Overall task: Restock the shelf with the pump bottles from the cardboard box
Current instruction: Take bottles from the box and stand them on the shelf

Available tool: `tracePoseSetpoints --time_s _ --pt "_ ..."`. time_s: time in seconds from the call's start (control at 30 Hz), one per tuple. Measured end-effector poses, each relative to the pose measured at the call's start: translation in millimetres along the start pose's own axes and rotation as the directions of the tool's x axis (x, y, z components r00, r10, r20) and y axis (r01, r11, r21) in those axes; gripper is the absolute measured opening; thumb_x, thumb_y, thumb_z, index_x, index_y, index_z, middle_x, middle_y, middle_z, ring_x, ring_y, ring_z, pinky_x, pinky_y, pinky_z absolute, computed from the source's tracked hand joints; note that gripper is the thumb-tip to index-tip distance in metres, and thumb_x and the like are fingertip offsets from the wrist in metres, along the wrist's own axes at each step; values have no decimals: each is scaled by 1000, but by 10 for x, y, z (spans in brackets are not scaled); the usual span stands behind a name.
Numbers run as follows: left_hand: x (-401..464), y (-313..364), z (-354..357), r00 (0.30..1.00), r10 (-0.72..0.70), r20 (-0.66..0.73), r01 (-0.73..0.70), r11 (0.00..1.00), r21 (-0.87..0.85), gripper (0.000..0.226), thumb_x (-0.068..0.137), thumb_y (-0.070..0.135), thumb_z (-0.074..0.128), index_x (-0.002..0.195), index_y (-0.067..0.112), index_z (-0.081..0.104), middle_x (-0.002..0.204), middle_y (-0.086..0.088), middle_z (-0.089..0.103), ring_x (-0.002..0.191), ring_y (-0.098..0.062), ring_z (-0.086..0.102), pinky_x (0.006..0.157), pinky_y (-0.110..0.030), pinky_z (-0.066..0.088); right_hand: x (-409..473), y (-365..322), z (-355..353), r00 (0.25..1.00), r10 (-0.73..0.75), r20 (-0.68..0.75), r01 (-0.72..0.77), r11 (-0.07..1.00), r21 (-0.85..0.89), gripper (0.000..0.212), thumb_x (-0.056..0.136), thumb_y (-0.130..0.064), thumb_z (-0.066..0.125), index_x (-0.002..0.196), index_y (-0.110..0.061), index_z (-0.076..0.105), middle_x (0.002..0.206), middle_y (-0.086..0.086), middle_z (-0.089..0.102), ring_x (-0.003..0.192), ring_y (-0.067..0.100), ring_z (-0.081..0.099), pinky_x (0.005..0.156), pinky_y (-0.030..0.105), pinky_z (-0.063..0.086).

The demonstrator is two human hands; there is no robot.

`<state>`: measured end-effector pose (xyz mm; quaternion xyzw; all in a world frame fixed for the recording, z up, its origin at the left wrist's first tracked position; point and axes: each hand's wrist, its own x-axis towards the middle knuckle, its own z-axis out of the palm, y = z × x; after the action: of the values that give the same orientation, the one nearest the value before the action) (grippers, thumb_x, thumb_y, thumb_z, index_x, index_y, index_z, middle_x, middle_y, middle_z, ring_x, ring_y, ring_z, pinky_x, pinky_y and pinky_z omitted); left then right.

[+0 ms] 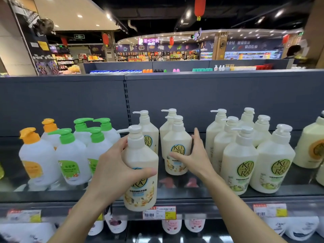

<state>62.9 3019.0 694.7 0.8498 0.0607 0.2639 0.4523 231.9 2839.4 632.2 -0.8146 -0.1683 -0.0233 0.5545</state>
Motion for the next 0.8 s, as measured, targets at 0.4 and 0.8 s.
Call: tracePoseSetpoints --time_s 0.4,0.8 --pt "343 -137 200 999 -28 -36 28 999 16 73 49 26 93 111 39 56 96 19 66 84 13 60 64 -15 45 -779 548 -148 969 44 244 157 654 -740 115 71 -91 10 156 -16 25 166 5 16 153 18 9 121 33 13" --pt "649 -488 519 995 -14 -103 17 1000 21 79 53 26 92 122 25 53 110 6 59 99 -11 59 82 -34 50 -763 627 -138 976 -34 216 196 573 -796 123 65 -97 7 153 -15 32 164 7 23 152 20 16 121 33 17"
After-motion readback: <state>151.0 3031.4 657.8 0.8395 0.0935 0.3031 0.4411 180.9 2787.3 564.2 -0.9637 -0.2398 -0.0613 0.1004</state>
